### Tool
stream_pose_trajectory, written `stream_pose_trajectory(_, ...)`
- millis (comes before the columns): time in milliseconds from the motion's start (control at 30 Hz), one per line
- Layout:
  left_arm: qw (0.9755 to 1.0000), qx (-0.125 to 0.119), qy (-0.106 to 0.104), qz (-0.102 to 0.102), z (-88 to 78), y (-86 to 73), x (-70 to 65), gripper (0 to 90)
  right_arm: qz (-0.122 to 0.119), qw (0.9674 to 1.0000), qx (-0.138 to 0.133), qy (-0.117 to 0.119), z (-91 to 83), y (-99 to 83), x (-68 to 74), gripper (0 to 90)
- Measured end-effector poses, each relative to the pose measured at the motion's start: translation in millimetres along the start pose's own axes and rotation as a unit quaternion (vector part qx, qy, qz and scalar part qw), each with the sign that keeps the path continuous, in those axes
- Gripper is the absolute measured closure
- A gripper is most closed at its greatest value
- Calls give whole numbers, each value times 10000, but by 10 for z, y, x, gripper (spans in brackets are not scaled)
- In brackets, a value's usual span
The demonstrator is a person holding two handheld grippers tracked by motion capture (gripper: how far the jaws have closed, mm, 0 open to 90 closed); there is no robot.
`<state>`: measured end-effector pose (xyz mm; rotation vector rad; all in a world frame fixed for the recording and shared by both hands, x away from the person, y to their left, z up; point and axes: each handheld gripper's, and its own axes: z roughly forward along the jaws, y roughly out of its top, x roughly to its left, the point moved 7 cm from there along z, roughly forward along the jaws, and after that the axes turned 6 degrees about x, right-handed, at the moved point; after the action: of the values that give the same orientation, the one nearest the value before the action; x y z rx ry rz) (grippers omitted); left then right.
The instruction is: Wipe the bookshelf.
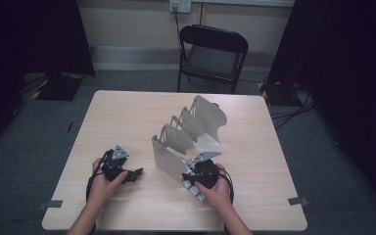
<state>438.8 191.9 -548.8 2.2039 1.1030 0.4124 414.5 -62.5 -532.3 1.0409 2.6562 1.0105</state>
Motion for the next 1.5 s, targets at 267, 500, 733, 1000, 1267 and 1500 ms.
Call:
stream_pose_trajectory(267, 10000, -9, -2, -11, 1, 1, -2, 109, -120, 9999, -83, 55, -111, 62, 37, 753)
stream_pose_trajectory(500, 10000, -7, -4, -11, 1, 1, -2, 108, -265, 9994, -148, 157, -203, 171, 63, 768)
stream_pose_trajectory(733, 10000, 1, 1, 1, 0, 0, 0, 109, -352, 9990, -165, 210, -236, 269, 71, 774)
stream_pose_trajectory(1000, 10000, 3, -13, -2, 0, 0, -1, 109, -381, 9983, -350, 287, -251, 391, 94, 769)
stream_pose_trajectory(1267, 10000, 0, -20, -4, 0, 1, -1, 109, -155, 9985, -494, 178, -165, 385, 6, 513)
stream_pose_trajectory(1500, 10000, 11, -16, 9, -1, -1, 1, 108, -71, 9991, -402, 132, -278, 99, -102, 480)
